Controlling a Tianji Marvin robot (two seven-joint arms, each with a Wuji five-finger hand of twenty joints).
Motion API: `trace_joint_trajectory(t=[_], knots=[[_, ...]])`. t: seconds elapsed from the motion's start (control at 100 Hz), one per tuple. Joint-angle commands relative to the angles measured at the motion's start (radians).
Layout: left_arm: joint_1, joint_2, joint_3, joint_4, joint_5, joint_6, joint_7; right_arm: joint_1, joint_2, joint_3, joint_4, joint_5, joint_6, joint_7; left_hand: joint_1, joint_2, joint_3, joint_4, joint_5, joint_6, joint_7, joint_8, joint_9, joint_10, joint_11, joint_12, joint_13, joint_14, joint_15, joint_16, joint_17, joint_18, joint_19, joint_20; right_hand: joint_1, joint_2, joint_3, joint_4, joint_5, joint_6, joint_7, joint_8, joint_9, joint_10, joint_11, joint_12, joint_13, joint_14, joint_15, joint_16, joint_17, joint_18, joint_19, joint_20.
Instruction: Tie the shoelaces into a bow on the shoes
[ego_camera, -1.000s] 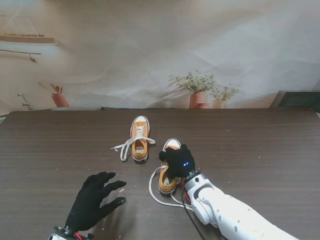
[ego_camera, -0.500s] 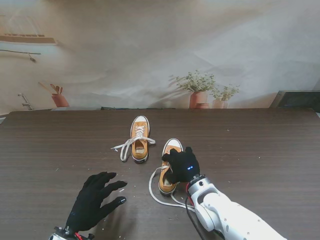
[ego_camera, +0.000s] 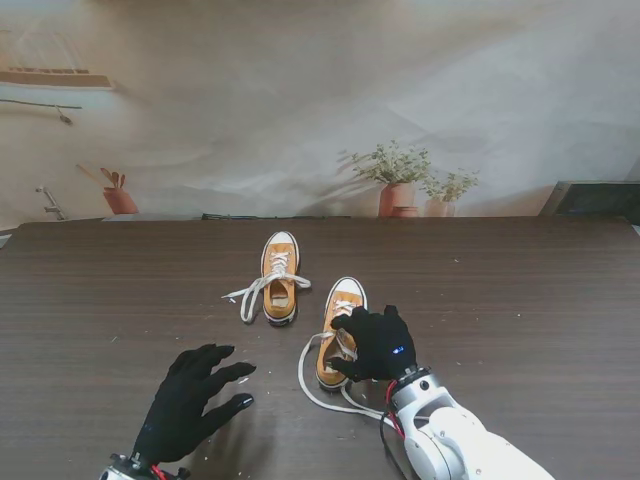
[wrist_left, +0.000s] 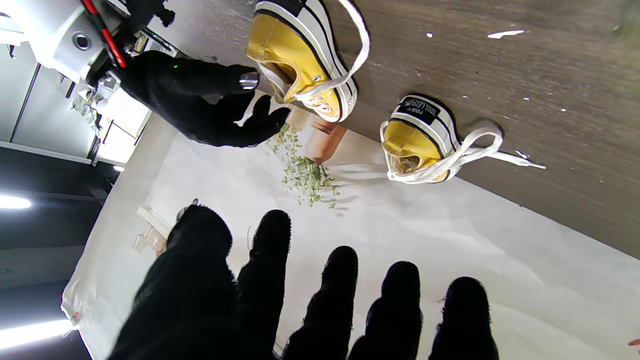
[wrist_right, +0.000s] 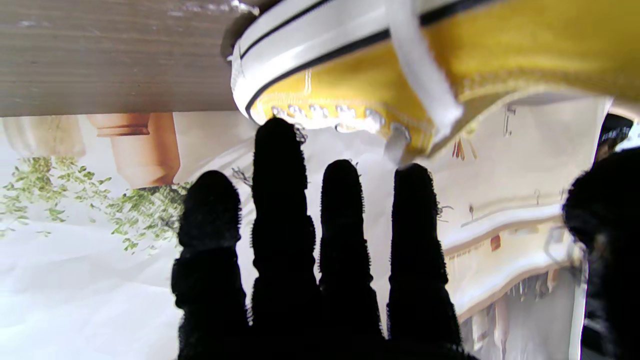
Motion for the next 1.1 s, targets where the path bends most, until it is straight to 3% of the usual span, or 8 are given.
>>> trace_joint_trajectory(t=[0.0,0.13,0.35,0.55,0.78,1.09], knots=[[-0.005,-0.001,0.001,0.002,-0.002,0.005,-0.012,-0.033,0.004,0.018,-0.017,0.007,-0.008,-0.025,0.017,0.028,-0.028,0.011,0.013,0.033,-0.006,-0.011,0.011,0.004,0.004,-0.007,0.001,-0.004,-0.002,0.014,-0.003,0.039,-0.003,0.009,-0.037,0.029,-0.033,-0.007,-0.02,0.01,0.0,-0.02,-0.036,0.023,-0.001,0.002,-0.028,0.024,-0.025,-0.019,-0.024,0.009,-0.018,-0.002],[-0.027,-0.003,0.002,0.022,-0.014,0.011,-0.011,-0.101,-0.004,0.089,-0.057,0.016,-0.034,-0.089,-0.011,0.027,-0.034,0.009,0.007,0.041,-0.013,-0.017,0.015,0.008,0.006,-0.006,0.004,-0.004,-0.001,0.015,-0.001,0.039,-0.003,0.008,-0.019,0.031,-0.029,-0.001,-0.014,0.011,0.005,-0.023,-0.037,0.027,-0.03,-0.019,-0.049,0.031,-0.073,-0.033,-0.054,0.016,-0.057,-0.018],[-0.102,0.003,0.01,0.09,-0.019,0.013,-0.037,-0.215,-0.023,0.206,-0.128,0.066,-0.027,-0.124,-0.051,0.012,-0.033,0.012,-0.037,0.048,-0.04,-0.03,0.0,0.002,0.0,-0.008,-0.007,-0.012,-0.007,0.011,-0.006,0.032,-0.011,0.0,0.014,0.012,-0.015,0.003,-0.016,0.012,0.002,-0.026,-0.033,0.029,-0.036,-0.028,-0.066,0.03,-0.096,-0.036,-0.082,0.017,-0.083,-0.029],[-0.209,0.013,0.05,0.187,0.005,0.001,-0.043,-0.265,-0.025,0.278,-0.158,0.089,-0.004,-0.08,-0.07,0.011,-0.027,0.014,-0.099,0.058,-0.071,-0.043,-0.033,-0.014,-0.01,-0.01,-0.029,-0.026,-0.013,0.005,-0.025,0.025,-0.018,-0.004,0.039,-0.012,-0.004,0.005,-0.006,0.028,-0.009,-0.026,-0.031,0.031,-0.012,-0.005,-0.073,0.027,-0.043,0.0,-0.082,0.01,-0.056,-0.004],[-0.276,0.021,0.108,0.261,0.025,0.075,-0.043,-0.233,-0.029,0.275,-0.099,0.104,0.062,-0.068,-0.071,0.015,-0.022,0.013,-0.105,0.06,-0.069,-0.044,-0.054,-0.018,-0.006,-0.009,-0.036,-0.031,-0.011,0.005,-0.028,0.024,-0.014,-0.001,0.066,-0.061,0.043,0.009,0.014,0.036,0.001,-0.011,-0.035,0.031,0.016,0.023,-0.075,0.021,0.01,0.018,-0.072,0.005,-0.028,0.02],[-0.277,0.022,0.109,0.291,0.014,0.103,-0.058,-0.172,-0.015,0.188,-0.052,0.121,0.07,0.059,-0.066,0.014,-0.018,0.011,-0.093,0.065,-0.061,-0.045,-0.056,-0.015,0.004,-0.008,-0.038,-0.028,-0.01,0.006,-0.032,0.03,-0.012,0.003,0.073,-0.067,0.062,0.01,0.008,0.043,0.002,-0.003,-0.065,0.033,0.021,0.031,-0.095,0.019,0.018,0.016,-0.082,-0.001,-0.027,0.024]])
